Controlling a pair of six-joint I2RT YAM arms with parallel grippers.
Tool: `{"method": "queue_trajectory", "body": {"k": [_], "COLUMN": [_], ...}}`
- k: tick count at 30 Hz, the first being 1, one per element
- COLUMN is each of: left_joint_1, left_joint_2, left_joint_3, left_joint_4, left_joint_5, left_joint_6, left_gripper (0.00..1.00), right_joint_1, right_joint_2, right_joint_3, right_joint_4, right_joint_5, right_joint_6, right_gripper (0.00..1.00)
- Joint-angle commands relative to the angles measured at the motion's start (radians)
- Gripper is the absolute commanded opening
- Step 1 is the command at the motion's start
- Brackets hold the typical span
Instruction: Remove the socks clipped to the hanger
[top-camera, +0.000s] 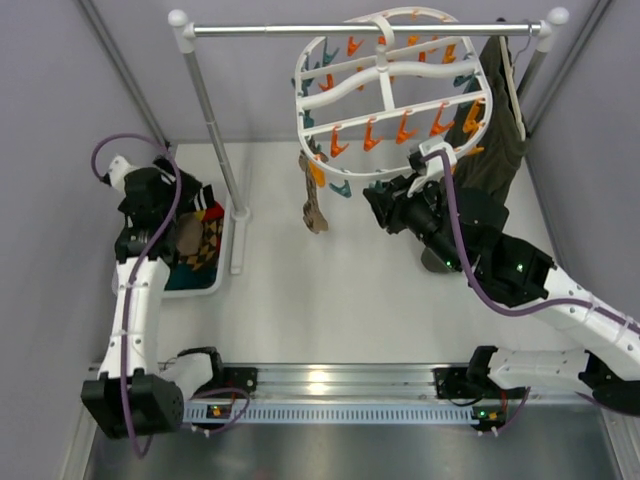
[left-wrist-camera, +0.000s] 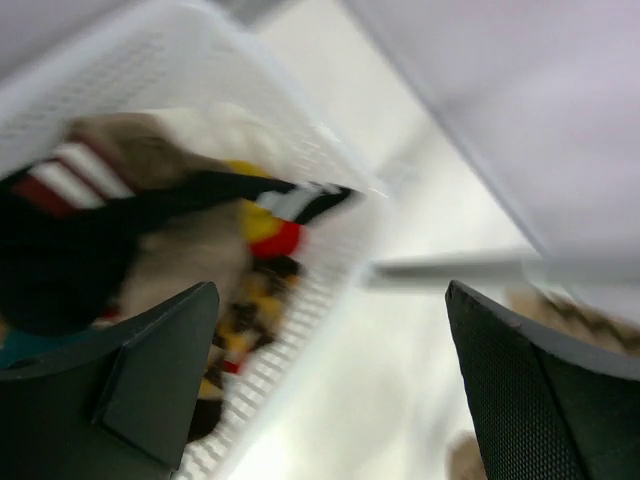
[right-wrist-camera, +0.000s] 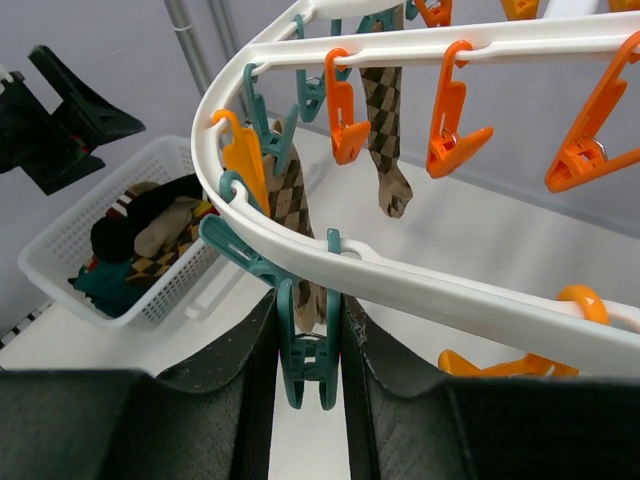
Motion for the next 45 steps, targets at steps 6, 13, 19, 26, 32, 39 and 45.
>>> {"method": "queue_trajectory", "body": {"k": [6,13,19,26,32,39,45], "left_joint_1": [-0.373,-0.529,-0.673,-0.673,-0.675,-0.675,-0.690], "left_joint_2": [-0.252,-0.261,-0.191,0.025,0.137,0.171,0.197], "left_joint_3": [-0.208,-0.432,-0.529,-0.448,-0.395,-0.389,-0.354], "left_joint_4": [0.495,0.902,1.140,1.209,1.217,1.264,1.264], "left_joint_5": [0.470,0.621,0.523,0.330,0.196,0.205,0.196], "left_joint_6": [0.204,0.350,0.512,0.591,0.598,0.586,0.598], "left_gripper": [0.98,0.98,0.99,0.99,0.88,0.55,0.19], "right_joint_1": [-0.016,-0.015,-0.016,-0.016,-0.016,-0.016,-0.016], "right_joint_2": [-0.054,-0.083,-0.086,-0.091,-0.094,-0.095,-0.112], "right_joint_3": [-0.025,-0.031,-0.026,-0.022,-0.014,-0.002,-0.003], "right_joint_4": [0.011,0.001,-0.012,-0.027,-0.024,-0.024,-0.022], "right_joint_5": [-0.038,-0.055,-0.076,-0.107,-0.134,-0.223,-0.252], "right_joint_6": [0.013,0.022,0.022,0.017,0.016,0.031,0.039], "right_gripper": [0.51,0.66,0.75,0.88,0.90,0.91,0.91]}}
